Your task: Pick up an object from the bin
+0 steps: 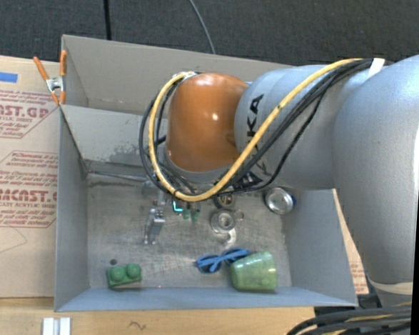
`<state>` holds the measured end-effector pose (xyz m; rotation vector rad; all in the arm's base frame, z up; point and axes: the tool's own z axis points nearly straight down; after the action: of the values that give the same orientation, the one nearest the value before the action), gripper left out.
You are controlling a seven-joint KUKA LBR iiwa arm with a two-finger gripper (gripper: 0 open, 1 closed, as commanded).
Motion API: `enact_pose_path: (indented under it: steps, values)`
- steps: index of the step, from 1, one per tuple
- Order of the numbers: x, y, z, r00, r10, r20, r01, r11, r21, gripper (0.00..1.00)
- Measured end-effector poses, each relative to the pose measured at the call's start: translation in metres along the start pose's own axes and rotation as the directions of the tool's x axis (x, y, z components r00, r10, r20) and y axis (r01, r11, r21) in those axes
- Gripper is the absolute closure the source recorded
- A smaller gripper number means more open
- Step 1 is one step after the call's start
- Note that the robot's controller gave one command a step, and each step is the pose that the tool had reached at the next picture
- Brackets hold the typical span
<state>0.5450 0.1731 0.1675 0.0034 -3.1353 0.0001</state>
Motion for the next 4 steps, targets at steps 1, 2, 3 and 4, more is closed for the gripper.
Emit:
enact_pose_path:
  steps: [1, 2, 3, 4]
  values:
    - [0.035, 0.009, 0.085, 0.997, 0.075, 0.016, -0.075, 0.997, -0.004, 0.0]
    - [0.03, -0.035, 0.079, 0.954, -0.299, 0.012, 0.298, 0.954, 0.003, 0.0]
    - [0.051, -0.142, 0.027, 0.893, -0.45, 0.007, 0.45, 0.893, 0.006, 0.0]
    - [0.047, -0.199, 0.096, 0.848, -0.529, 0.007, 0.529, 0.848, 0.002, 0.0]
